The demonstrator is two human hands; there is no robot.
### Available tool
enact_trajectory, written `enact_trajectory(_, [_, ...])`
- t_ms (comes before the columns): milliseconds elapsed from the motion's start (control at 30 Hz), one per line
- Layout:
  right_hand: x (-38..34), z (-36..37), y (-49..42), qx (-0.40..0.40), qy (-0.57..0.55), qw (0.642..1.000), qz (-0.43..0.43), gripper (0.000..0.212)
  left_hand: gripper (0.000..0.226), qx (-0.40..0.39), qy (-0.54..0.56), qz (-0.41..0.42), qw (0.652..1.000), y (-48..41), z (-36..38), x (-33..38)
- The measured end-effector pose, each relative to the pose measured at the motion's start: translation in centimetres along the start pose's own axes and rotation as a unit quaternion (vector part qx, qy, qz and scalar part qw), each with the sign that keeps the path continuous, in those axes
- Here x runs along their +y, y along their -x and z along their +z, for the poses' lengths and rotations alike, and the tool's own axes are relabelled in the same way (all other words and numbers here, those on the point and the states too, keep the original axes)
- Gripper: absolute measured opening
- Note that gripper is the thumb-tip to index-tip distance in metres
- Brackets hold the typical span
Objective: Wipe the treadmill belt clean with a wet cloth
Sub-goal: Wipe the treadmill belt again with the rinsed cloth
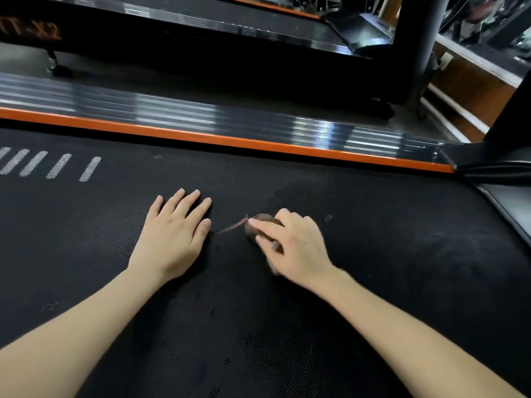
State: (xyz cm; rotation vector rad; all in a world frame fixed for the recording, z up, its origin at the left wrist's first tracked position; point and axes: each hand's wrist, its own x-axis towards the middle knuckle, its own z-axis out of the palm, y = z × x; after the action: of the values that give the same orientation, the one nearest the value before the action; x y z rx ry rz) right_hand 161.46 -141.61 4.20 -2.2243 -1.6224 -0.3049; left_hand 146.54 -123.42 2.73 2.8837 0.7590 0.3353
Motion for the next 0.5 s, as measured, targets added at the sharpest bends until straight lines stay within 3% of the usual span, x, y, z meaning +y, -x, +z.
enact_trajectory(33, [1.8,-0.3,-0.3,0.011,0.017,1.000,0.015,0.036,0.066,-0.002,-0.001,0.000,1.000,0.0,0.0,0.0])
enact_trajectory(100, [6.3,-0.7,-1.6,0.056,0.081,0.986,0.138,0.041,0.066,-0.002,-0.003,0.000,1.000,0.0,0.1,-0.1])
enact_trajectory(200, [11.2,-1.2,-4.1,0.021,0.142,0.921,0.361,0.040,0.065,-0.005,-0.008,-0.001,1.000,-0.1,0.2,-0.1])
enact_trajectory(267, [11.0,-0.8,-6.2,0.002,0.151,0.891,0.427,0.038,0.065,-0.006,-0.013,-0.001,1.000,-0.2,0.3,0.0])
enact_trajectory(367, [7.4,1.0,-9.6,0.005,0.126,0.908,0.400,0.036,0.065,-0.005,-0.016,-0.001,1.000,-0.2,0.4,0.0])
enact_trajectory(500, [1.0,3.5,-11.9,-0.022,0.098,0.973,0.209,0.037,0.064,-0.006,-0.009,0.004,1.000,-0.2,0.3,-0.3])
